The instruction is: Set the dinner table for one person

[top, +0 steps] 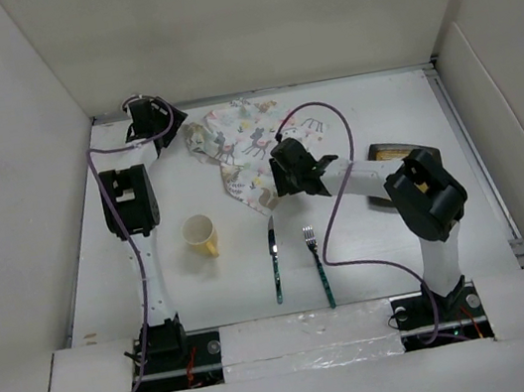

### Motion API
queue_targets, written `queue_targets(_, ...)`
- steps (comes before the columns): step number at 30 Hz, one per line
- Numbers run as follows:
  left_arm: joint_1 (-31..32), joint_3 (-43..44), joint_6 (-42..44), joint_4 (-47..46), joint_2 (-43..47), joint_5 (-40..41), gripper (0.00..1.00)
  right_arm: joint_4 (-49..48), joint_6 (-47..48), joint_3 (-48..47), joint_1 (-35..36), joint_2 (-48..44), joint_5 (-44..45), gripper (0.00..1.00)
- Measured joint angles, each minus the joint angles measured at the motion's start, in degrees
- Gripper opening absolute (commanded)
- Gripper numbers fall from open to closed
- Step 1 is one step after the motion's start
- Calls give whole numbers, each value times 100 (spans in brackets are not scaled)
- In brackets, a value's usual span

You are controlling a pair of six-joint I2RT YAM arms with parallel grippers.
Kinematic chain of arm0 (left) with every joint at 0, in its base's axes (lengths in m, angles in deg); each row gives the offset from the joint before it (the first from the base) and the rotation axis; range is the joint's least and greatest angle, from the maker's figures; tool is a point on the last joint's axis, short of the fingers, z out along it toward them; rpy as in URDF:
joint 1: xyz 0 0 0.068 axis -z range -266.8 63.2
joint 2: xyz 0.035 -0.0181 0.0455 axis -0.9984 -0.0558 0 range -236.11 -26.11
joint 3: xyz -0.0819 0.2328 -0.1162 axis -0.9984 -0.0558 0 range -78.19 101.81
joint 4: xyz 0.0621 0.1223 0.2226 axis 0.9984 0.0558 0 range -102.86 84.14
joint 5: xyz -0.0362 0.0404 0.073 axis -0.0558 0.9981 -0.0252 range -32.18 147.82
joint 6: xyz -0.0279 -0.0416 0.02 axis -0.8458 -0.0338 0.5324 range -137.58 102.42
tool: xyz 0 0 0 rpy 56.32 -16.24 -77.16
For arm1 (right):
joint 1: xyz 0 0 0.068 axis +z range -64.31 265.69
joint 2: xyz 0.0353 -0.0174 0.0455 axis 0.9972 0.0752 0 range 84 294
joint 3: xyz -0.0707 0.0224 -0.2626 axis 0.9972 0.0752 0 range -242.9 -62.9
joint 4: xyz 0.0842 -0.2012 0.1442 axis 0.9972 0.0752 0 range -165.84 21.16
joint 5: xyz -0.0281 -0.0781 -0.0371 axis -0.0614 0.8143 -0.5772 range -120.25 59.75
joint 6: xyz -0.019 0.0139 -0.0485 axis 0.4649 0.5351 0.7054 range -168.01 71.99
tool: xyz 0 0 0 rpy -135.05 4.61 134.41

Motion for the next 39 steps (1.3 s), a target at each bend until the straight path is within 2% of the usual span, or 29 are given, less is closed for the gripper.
queue_targets(6,9,459,-133,118,-245,-48,58,-9,61,-20,98,-22,-105,59)
queue_targets(11,39,461,-289,114,-315,-184,54,-7,66,-37,85,-11,-120,60)
queue_targets(14,57,459,-382,85,-328,-260,48,-11,66,-46,28,11,-173,61)
queue_targets(17,68,426,-474,15,-328,-286,37,-13,63,-46,-24,15,-245,60)
queue_targets(18,68,402,-509,-7,-328,-299,28,-13,63,-46,-28,15,-262,59)
queue_targets(20,68,361,-590,-57,-328,-310,16,-13,63,-46,-61,28,-289,58)
queue_targets(21,68,339,-612,-79,-328,-310,4,-17,61,-46,-76,44,-308,56)
queue_targets(22,68,330,-649,-92,-328,-308,0,-17,59,-46,-105,61,-326,49)
queue_targets(24,68,289,-662,-170,-326,-278,0,-20,57,-48,-136,122,-404,43)
queue_targets(25,68,275,-658,-186,-326,-267,0,-22,44,-48,-155,162,-442,34)
queue_targets(27,68,105,-614,-299,-284,-155,0,-44,22,-55,-199,245,-520,25)
queue_targets(28,68,-33,-577,-308,-232,-101,0,-79,15,-90,-219,271,-564,15)
queue_targets(31,68,-492,-448,-304,70,83,0,-184,-28,-234,-299,400,-699,1)
queue_targets(39,68,-1539,-63,-481,1784,529,0,-192,-72,-754,-507,614,-758,0)
